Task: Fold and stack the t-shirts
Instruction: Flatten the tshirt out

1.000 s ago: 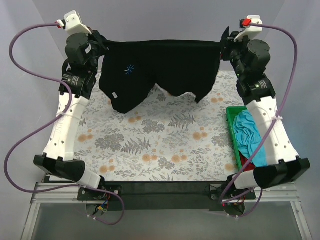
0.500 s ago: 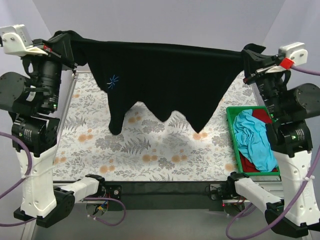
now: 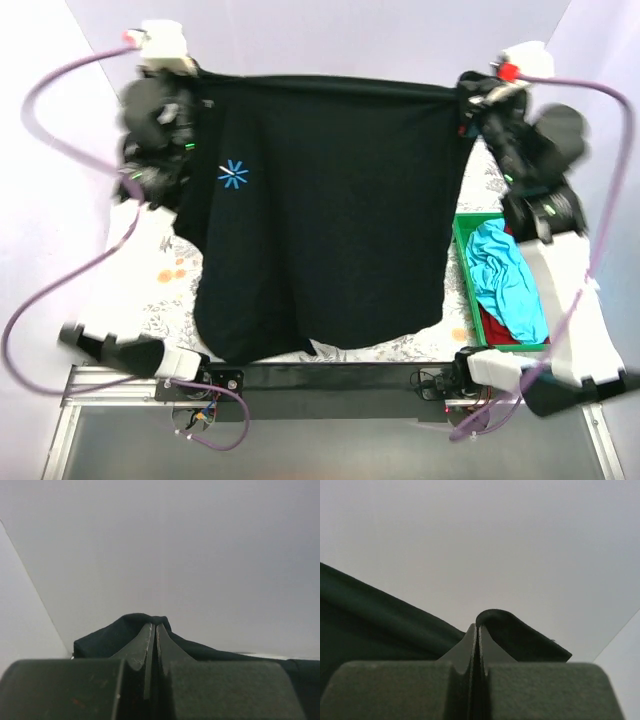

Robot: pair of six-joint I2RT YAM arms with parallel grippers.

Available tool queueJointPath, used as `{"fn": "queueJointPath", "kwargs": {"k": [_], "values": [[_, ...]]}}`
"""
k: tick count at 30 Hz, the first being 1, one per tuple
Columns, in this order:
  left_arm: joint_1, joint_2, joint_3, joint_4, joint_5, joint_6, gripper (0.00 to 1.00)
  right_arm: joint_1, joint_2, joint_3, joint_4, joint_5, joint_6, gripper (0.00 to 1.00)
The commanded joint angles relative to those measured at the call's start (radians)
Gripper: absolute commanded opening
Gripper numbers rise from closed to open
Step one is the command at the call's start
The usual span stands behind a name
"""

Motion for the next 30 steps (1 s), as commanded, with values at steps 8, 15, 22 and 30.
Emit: {"fn": "queueJointPath", "kwargs": {"k": [8,15,22,30], "values": [[0.055,0.494,-0.238,0.246,-0.160,-0.028,0.02,-0.031,0.456,-0.183,0.164,0.234,-0.044,0.01],[0.065,0.791,-0.134,0.288,-0.207,-0.056,0.02,-0.041,0.734,-0.156,0.269,0.260,-0.039,0.01],[0.080,0.899,-0.081,0.312,-0.187,-0.125,0.08,-0.049,0.923,-0.026,0.275,0.298,-0.037,0.01],[0.094,0.976,0.101,0.334,-0.199,-0.211,0.44,-0.074,1.038,0.118,0.275,0.477,0.030,0.17]]}}
